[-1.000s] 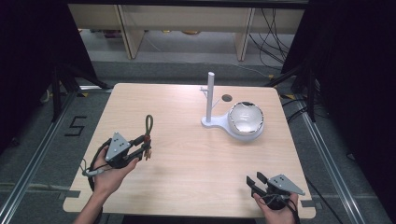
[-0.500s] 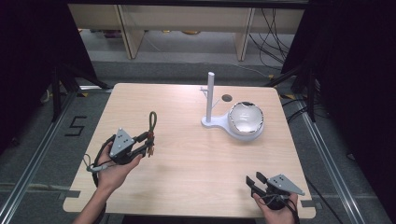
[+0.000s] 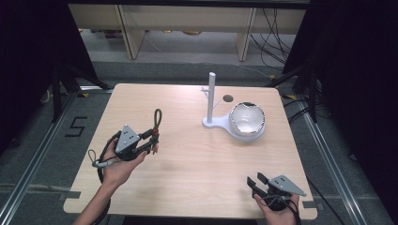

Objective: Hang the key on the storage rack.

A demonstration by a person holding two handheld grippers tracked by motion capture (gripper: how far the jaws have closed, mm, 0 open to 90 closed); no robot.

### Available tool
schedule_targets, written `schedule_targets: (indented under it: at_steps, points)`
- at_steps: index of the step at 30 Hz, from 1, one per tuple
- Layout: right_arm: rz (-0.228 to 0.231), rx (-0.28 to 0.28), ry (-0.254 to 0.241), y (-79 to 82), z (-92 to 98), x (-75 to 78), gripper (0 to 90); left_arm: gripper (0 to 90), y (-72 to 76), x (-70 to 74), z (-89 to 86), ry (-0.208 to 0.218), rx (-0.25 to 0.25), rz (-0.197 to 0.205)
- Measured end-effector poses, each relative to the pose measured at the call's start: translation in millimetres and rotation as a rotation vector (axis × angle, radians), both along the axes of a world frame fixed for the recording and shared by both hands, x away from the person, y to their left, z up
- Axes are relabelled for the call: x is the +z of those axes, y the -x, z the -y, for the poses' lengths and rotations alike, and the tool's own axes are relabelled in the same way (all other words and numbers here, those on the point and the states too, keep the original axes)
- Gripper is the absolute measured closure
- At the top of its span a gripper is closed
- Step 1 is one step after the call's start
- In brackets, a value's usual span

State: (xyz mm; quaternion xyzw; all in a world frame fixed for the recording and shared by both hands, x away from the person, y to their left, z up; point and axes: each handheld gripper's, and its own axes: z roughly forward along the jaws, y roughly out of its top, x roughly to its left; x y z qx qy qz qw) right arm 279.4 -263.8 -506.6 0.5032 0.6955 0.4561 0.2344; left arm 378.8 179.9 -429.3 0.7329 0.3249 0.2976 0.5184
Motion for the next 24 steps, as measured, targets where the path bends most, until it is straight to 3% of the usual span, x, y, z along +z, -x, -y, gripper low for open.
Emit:
schedule_targets:
  at_steps: [24]
  points:
    - [-0.011, -0.005, -0.016, 0.5, 0.1, 0.4, 52.5, 69.8, -20.1, 5.6, 22.5, -0.006, -0.022, 0.008]
